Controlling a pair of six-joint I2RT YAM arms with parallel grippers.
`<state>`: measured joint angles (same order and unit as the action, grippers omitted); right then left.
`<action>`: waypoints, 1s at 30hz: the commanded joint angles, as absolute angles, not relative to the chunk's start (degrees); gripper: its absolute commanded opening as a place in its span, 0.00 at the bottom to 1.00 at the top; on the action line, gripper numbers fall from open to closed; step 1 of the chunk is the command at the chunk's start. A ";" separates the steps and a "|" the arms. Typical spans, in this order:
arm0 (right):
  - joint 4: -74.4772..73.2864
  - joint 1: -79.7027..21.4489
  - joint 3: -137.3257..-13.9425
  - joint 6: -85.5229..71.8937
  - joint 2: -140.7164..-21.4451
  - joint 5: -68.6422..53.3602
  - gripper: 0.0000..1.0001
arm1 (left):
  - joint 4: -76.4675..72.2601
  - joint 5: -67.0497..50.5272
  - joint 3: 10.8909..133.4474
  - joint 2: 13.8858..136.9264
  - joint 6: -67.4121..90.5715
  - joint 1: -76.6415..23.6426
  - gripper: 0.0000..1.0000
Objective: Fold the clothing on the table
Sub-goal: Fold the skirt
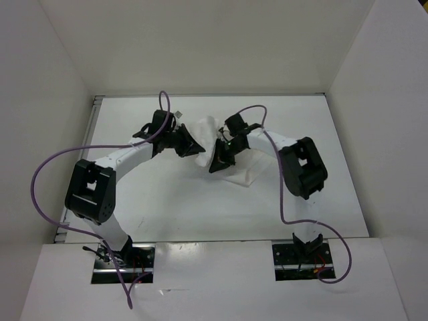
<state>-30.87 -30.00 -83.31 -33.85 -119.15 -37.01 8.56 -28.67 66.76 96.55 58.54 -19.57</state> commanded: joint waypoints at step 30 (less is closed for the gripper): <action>-33.66 -8.34 -70.31 -35.16 -110.65 -16.79 0.27 | 10.63 -32.69 80.76 110.03 55.99 -27.41 0.00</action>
<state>-38.06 -7.35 -69.82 -34.79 -109.34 -14.92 10.79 -29.98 77.71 107.33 56.93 -25.34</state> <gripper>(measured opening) 0.280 0.019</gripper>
